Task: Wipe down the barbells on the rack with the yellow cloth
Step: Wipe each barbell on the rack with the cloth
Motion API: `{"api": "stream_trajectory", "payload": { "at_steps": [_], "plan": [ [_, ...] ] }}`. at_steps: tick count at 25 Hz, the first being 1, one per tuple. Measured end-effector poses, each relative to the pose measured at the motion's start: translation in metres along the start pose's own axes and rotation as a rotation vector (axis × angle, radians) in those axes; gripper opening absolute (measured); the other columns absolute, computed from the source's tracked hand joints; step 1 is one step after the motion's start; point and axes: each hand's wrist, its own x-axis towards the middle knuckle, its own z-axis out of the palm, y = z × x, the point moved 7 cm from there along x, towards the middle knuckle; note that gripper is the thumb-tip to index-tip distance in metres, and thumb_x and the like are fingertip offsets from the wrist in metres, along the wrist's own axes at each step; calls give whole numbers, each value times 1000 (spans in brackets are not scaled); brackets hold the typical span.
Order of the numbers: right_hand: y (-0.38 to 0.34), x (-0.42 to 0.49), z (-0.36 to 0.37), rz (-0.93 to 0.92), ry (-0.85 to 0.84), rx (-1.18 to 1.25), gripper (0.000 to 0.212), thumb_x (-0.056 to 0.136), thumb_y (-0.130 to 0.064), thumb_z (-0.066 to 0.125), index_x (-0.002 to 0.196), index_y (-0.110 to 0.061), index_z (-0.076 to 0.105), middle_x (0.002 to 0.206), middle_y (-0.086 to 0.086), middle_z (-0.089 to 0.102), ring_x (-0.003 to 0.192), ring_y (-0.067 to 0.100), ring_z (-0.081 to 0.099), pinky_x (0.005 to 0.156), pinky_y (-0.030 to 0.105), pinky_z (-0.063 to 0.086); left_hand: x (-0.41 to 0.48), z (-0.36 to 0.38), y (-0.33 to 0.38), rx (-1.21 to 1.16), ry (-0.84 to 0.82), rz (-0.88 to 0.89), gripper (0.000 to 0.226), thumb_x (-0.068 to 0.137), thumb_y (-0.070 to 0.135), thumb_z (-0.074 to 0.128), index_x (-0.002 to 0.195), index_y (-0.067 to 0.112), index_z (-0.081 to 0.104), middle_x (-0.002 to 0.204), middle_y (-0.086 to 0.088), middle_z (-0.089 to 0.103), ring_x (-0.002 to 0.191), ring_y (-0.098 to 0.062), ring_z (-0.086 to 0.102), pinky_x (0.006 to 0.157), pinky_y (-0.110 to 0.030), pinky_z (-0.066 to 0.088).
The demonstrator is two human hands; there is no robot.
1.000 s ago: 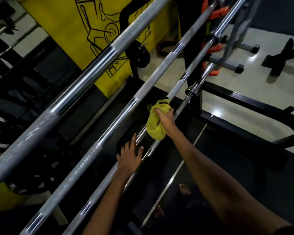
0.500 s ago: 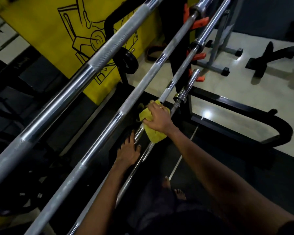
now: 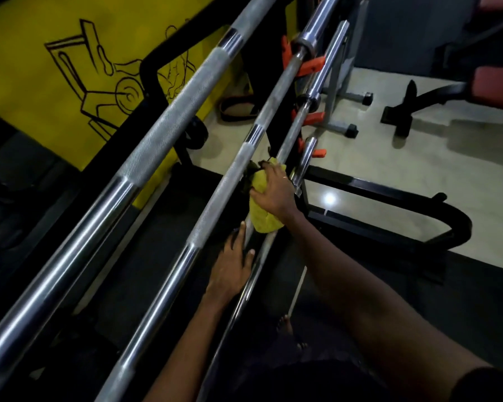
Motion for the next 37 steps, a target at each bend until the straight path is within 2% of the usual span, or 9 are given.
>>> {"api": "stream_trajectory", "payload": {
  "at_steps": [5, 8, 12, 17, 20, 24, 28, 32, 37],
  "plan": [
    [9, -8, -5, 240, 36, 283, 98, 74, -37, 75, 154, -18, 22, 156, 8, 35, 140, 25, 41, 107, 41, 42, 13, 2, 6, 54, 37, 50, 66, 99, 33, 43, 156, 21, 11, 155, -12, 29, 135, -31, 39, 103, -37, 41],
    [20, -2, -11, 337, 83, 611, 64, 78, -23, 76, 133, -21, 44, 117, -7, 59, 99, -5, 60, 87, 17, 50, 13, 2, 11, 145, 38, 78, 64, 99, 24, 41, 155, 12, 13, 158, -8, 25, 139, -26, 35, 107, -36, 40],
    [79, 38, 12, 660, 100, 945, 65, 68, -52, 74, 120, -15, 60, 105, 10, 71, 93, 25, 70, 88, 48, 59, 13, 6, 6, 157, 12, 30, 66, 96, 19, 40, 155, 15, 10, 160, -4, 20, 131, -25, 45, 95, -39, 50],
    [58, 13, 5, 633, -114, 1207, 26, 103, -39, 45, 90, -23, 60, 66, -8, 64, 52, 7, 62, 47, 23, 51, 23, 12, 11, 154, 48, -147, 71, 96, 33, 45, 156, 24, 7, 156, -3, 29, 124, -31, 50, 93, -43, 47],
    [61, 26, -1, 549, -147, 926, 29, 93, -39, 60, 111, -17, 60, 87, -2, 69, 75, 18, 67, 68, 40, 59, 39, 13, 23, 198, 86, -204, 73, 95, 36, 49, 156, 20, 12, 153, -6, 36, 125, -31, 49, 95, -44, 43],
    [33, 60, -44, -114, -92, 11, 74, 78, -35, 73, 143, -23, 39, 143, 6, 47, 129, 29, 50, 107, 51, 40, 71, 22, 46, 270, 92, -286, 80, 91, 39, 52, 155, 17, 9, 152, -12, 35, 122, -34, 49, 96, -47, 42],
    [52, 105, -45, -263, -339, -8, 78, 74, -58, 59, 139, -18, 47, 137, 4, 55, 128, 26, 52, 110, 50, 38, 85, 35, 63, 322, 64, -410, 92, 81, 41, 63, 155, 16, 14, 149, -18, 37, 123, -38, 47, 96, -54, 40],
    [69, 138, -52, -32, -225, 142, 85, 76, -51, 70, 145, -11, 41, 149, 12, 43, 134, 31, 47, 110, 44, 42, 98, 40, 67, 313, 51, -466, 95, 79, 41, 65, 155, 14, 13, 154, -16, 31, 132, -37, 40, 100, -59, 36],
    [54, 112, -47, -350, -190, -72, 72, 82, -48, 65, 143, -16, 41, 145, 9, 42, 136, 30, 40, 103, 56, 45, 129, 37, 77, 284, 38, -422, 92, 86, 38, 57, 156, 20, -1, 158, -10, 21, 139, -33, 29, 108, -55, 27]
  ]
}}
